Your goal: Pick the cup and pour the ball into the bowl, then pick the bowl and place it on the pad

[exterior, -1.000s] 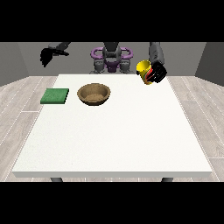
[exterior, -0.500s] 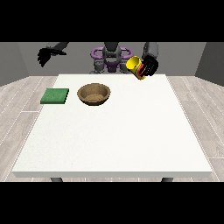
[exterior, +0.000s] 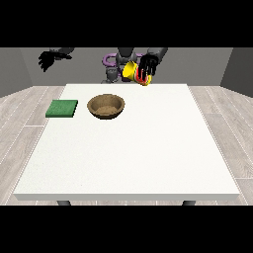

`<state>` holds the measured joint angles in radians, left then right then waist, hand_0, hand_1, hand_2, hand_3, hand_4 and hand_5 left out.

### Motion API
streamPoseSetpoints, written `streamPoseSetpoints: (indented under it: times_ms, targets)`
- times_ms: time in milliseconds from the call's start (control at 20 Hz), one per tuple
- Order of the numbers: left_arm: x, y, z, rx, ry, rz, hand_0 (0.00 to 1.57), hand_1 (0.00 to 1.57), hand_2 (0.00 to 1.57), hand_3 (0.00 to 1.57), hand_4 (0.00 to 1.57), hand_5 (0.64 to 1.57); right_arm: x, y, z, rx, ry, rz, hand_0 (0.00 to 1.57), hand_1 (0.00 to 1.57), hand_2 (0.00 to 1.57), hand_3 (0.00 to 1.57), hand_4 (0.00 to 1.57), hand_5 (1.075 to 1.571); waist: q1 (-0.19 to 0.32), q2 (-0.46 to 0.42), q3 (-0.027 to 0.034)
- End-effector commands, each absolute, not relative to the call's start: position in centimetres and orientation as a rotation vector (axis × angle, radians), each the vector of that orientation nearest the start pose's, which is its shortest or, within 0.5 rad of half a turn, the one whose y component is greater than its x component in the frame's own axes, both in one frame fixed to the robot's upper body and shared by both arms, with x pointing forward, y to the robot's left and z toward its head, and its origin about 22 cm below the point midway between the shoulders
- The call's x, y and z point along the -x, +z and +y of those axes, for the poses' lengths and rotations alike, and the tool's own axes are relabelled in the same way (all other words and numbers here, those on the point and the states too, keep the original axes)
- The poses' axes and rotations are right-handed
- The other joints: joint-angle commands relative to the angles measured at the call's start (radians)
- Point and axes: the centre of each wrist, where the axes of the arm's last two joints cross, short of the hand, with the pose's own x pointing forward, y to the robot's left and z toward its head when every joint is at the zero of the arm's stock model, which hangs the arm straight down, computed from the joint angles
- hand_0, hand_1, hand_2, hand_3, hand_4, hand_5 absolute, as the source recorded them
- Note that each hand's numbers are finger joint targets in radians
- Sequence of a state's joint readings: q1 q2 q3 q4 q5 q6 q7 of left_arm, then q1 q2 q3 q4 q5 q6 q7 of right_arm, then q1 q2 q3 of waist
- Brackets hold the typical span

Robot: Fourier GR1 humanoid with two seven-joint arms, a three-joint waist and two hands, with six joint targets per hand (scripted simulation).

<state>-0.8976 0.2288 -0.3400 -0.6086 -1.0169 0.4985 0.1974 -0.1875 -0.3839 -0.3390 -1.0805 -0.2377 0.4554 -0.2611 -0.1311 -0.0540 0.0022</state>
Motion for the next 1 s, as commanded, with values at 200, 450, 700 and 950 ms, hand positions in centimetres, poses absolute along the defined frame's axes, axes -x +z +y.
streamPoseSetpoints:
  times_ms: [200, 450, 700, 950]
  targets:
    - [-40.8, 4.8, 8.5, -1.518, -1.595, -1.485, 1.48, 1.48, 1.57, 1.57, 1.57, 1.098, -26.7, -0.1, -43.2, -0.038, -0.003, -1.666, 0.00, 0.00, 0.00, 0.00, 0.00, 1.571, 0.012, 0.024, 0.0008]
    - [-39.4, 2.4, 7.0, -1.706, -1.948, -1.318, 1.53, 1.53, 1.57, 1.57, 1.56, 1.164, -26.2, -2.0, -41.2, -0.076, 0.029, -1.608, 0.00, 0.00, 0.00, 0.00, 0.00, 1.570, -0.005, -0.021, 0.0001]
    - [-39.8, 3.6, 5.3, -1.857, -2.139, -1.143, 1.46, 1.46, 1.57, 1.57, 1.48, 1.216, -26.9, -2.2, -40.2, -0.088, 0.039, -1.632, 0.00, 0.00, 0.00, 0.00, 0.00, 1.571, -0.018, -0.013, -0.0011]
    - [-38.6, 3.9, 2.9, -1.836, -2.197, -1.192, 1.45, 1.45, 1.57, 1.57, 1.53, 1.129, -27.3, -0.7, -41.7, -0.043, 0.024, -1.632, 0.00, 0.00, 0.00, 0.00, 0.00, 1.570, 0.025, -0.014, -0.0019]
